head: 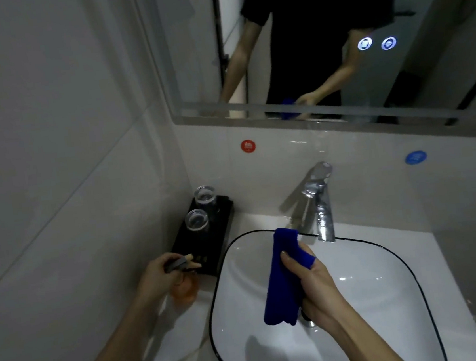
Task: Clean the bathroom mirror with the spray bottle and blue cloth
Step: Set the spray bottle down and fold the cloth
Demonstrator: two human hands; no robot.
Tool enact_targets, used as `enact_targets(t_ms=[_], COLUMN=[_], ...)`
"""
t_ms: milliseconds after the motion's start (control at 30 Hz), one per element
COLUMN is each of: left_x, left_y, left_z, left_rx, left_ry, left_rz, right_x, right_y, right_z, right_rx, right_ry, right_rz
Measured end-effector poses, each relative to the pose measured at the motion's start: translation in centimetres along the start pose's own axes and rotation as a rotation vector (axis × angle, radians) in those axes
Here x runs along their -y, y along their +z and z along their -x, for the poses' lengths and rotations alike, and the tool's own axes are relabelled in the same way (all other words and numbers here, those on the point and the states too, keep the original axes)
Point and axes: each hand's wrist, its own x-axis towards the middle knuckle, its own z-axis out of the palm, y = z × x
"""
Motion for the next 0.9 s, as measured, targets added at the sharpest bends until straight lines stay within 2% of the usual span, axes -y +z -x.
enact_targets(t_ms=[67, 133, 200, 300, 367, 533, 767, 900], left_x=[-2.1, -5.2, -8.3, -12.0, -13.1, -13.9, -14.2, -14.9], left_y=[0.4, 1.5, 3.3, 6.9, 9.6, 12.4, 13.1, 12.9], left_z=[0.9, 3.1, 5.9, 9.6, 10.8, 11.3, 11.0, 10.9], left_rx=[-0.143, -0.171, 0.012, 0.455, 0.58, 0.589, 0.59, 0.573], left_ry=[0.106, 0.21, 0.217, 0.102, 0.022, -0.091, -0.062, -0.062], left_rz=[-0.186, -0.051, 0.112, 0.238, 0.417, 0.658, 0.536, 0.538], right_x=[0.5, 1.0, 1.6, 2.5, 3.0, 4.2, 5.0, 5.5], right_y=[0.2, 0.3, 0.5, 0.6, 0.4, -1.5, -3.0, -3.2], right_z=[0.1, 0.3, 0.5, 0.9, 1.2, 2.5, 3.5, 3.3], right_rx=[-0.018, -0.046, -0.062, -0.054, -0.04, -0.021, -0.068, -0.069], right_ry=[-0.019, -0.046, -0.077, -0.135, -0.177, -0.218, -0.304, -0.349], right_rz=[-0.023, -0.038, -0.038, -0.016, 0.021, 0.161, 0.451, 0.485])
